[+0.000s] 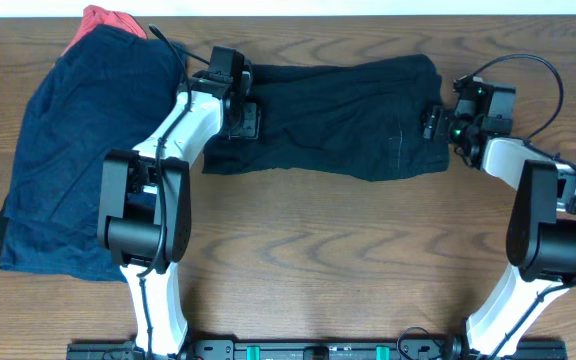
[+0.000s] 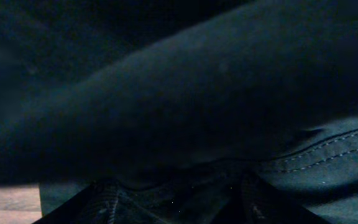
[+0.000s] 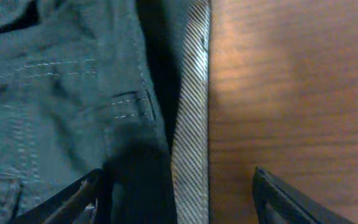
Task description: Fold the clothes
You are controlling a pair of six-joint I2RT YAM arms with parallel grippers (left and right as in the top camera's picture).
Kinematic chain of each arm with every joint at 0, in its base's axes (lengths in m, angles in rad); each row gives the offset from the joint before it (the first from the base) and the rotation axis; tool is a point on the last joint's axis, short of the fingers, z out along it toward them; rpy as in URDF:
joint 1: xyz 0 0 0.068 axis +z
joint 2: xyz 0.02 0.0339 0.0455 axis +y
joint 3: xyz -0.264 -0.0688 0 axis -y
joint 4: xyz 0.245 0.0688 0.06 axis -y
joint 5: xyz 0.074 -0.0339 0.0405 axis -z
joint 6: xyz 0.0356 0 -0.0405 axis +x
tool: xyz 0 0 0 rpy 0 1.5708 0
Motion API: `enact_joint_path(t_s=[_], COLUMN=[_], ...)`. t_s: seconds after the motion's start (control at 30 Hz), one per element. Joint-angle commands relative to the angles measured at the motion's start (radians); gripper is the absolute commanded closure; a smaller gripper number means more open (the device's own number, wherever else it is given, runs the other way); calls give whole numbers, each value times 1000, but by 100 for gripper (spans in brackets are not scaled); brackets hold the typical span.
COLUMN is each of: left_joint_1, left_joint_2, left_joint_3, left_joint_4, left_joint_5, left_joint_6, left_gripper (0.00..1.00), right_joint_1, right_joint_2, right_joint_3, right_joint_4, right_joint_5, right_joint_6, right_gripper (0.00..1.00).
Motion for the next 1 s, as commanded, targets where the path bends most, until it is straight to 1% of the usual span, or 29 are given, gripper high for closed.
enact_joint_path(t_s=[0.0, 0.37, 0.43, 0.5, 0.63, 0.8, 0.87, 0.93, 0.97], left_joint_1=[-21, -47, -47, -47, -47, -48, -47, -47, -47], left_joint_2=[34, 53, 53, 53, 53, 53, 53, 53, 53], left_joint_3=[19, 19, 19, 19, 19, 19, 19, 19, 19], left_joint_4=[-4, -3, -3, -3, -4, -6, -9, -11, -12], left_joint_5=[-15, -15, -15, -15, -15, -15, -15, -15, -15], left_joint_6=[-13, -13, -13, -13, -13, -13, -14, -13, -13], left_gripper=[35, 35, 35, 35, 35, 35, 35, 35, 35], right_joint_1=[-10, -10, -9, -7, 5, 27, 29, 26, 23], right_joint_2=[39, 68, 88, 113, 154, 170, 170, 170, 170], right_joint_3=[5, 5, 5, 5, 5, 5, 5, 5, 5], right_joint_4=[-14, -17, -15, -12, -6, -4, -1, -1, -2], right_joint_5=[27, 24, 5, -48, -90, -117, -119, -119, -119], right_joint_6=[23, 58, 66, 66, 105, 130, 145, 168, 176], right_gripper=[26, 26, 27, 30, 40, 57, 68, 84, 87])
